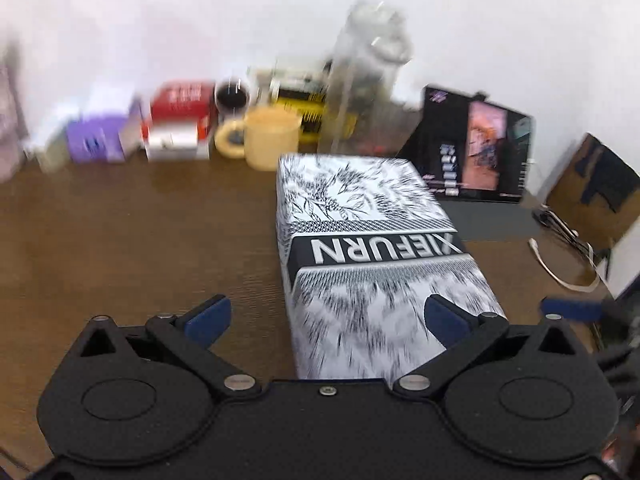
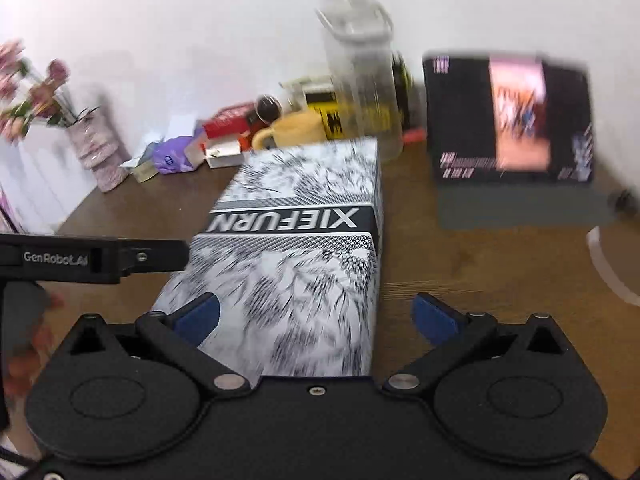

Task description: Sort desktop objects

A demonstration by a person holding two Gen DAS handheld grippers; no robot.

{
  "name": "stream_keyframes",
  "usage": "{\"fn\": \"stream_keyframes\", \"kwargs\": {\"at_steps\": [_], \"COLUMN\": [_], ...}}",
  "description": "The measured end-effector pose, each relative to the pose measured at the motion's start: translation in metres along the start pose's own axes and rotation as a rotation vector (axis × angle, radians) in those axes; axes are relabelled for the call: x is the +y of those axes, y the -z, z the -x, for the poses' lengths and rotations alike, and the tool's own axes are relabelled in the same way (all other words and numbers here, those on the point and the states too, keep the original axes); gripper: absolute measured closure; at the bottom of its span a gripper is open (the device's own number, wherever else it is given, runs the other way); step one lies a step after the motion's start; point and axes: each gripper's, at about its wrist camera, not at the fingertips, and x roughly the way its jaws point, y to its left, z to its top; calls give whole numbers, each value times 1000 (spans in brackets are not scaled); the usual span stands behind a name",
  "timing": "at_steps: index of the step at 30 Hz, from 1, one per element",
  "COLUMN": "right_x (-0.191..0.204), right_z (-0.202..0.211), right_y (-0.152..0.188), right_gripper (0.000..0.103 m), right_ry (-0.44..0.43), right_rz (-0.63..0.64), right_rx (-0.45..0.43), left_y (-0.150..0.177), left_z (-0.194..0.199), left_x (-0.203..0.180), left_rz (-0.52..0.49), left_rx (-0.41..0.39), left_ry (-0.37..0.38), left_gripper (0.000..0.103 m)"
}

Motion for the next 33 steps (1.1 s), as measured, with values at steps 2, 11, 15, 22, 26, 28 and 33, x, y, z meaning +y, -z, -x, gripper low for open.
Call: {"fn": "stream_keyframes", "kwargs": {"at_steps": [2,11,15,22,26,28,33], "right_x": [7,3,8,29,39,44,56], "right_z": [38,170,214,278,308,317,330], "right_y": [15,94,121,154,167,171,177], "right_gripper": [0,0,0,0,0,0,0], "right_ry": [37,-3,-31,-77,-75,-81,-95], "right_rz": [37,6,30,50,73,66,52], "right_rx": [-20,22,33,44,25,19,11], "left_y": [20,103,134,170,186,191,198], "left_z": [34,154,195,266,294,304,328], "left_x": [-10,-102,-115,-128,-130,-128,-121], "left_rz": [-18,67,84,140,160,165,166], "left_rx": [-35,-113,-102,-96,-101,-103,-116], "left_ry": [-17,-95,-103,-143,-145,-147,-187], "left_gripper": [0,0,0,0,0,0,0]}}
